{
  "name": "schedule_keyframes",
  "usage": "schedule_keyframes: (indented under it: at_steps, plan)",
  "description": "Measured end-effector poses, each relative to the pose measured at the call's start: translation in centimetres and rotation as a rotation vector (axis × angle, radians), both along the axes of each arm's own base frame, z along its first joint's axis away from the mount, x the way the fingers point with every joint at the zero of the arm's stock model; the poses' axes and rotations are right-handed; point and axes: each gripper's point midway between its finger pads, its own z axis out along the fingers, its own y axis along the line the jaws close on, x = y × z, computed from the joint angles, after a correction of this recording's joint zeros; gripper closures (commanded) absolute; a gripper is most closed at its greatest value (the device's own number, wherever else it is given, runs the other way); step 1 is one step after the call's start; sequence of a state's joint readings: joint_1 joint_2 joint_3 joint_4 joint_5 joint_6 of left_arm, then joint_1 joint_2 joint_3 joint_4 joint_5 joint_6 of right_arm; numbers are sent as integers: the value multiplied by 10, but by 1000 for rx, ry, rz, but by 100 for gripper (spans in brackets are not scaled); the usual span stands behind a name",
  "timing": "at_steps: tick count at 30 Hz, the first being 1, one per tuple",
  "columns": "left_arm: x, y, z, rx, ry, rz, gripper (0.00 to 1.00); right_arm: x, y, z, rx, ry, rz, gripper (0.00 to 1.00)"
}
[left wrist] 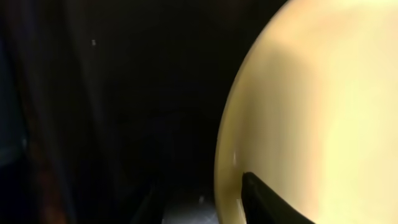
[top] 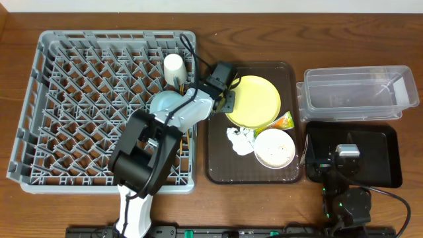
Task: Sort waste into correct bins and load items into the dishwasher rack
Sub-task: 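Close the left gripper on the yellow plate rim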
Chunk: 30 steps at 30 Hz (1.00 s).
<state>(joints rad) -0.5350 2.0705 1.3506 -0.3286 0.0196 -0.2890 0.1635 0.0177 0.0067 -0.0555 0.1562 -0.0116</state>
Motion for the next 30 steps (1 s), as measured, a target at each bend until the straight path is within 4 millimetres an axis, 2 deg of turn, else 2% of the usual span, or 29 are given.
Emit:
schedule_keyframes:
  at_steps: [12,15,24,26,30]
  plan:
    - [-9,-15,-1,4,-1,-38,56,0,0,0,0,0,0,1]
    - [-9,-15,-1,5,-1,-41,50,0,0,0,0,0,0,1]
    - [-11,-15,-1,8,6,-39,45,0,0,0,0,0,0,1]
    - [-11,-15,-1,8,5,-39,46,0,0,0,0,0,0,1]
    - [-11,-13,-1,14,6,-34,62,0,0,0,0,0,0,1]
